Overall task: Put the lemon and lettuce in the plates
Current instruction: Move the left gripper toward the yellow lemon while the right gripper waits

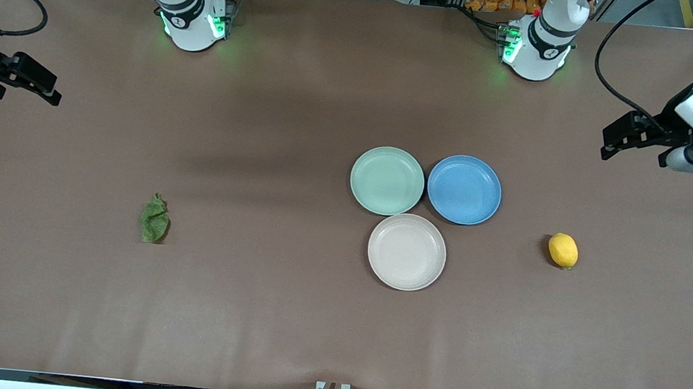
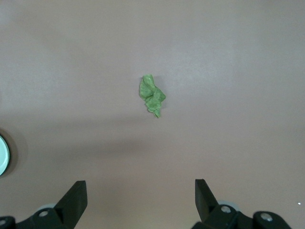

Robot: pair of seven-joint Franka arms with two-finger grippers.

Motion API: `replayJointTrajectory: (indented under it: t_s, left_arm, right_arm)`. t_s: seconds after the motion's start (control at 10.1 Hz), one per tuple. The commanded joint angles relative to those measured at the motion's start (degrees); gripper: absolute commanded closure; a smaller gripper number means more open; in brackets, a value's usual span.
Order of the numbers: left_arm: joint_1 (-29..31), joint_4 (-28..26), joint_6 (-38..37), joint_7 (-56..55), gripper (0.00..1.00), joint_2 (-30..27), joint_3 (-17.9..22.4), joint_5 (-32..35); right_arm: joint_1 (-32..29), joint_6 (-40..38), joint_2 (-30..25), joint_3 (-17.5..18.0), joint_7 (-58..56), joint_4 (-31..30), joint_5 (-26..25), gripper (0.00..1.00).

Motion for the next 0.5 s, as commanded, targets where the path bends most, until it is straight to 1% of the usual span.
replayJointTrajectory:
  t_s: [0.0,0.2,0.4]
  left_arm:
    - [0.5,-1.3,-0.1,1.3,0.0,1.1,-0.2,1.3]
    - [2.2,-4.3,2.7,1.4,0.0,1.3,-0.1,1.4]
    - [2.3,-9.0,7.9,1.5,0.0,1.3,-0.1,4.1]
  right_arm:
    - [-0.9,1.0,-1.3,0.0,-0.8,-1.6,0.6,0.0]
    - [-1.0,1.1,-1.3,0.0,-0.7,-1.7,0.6,0.0]
    - [-1.0,1.5,-1.2,0.0,-0.7,-1.9,0.6,0.0]
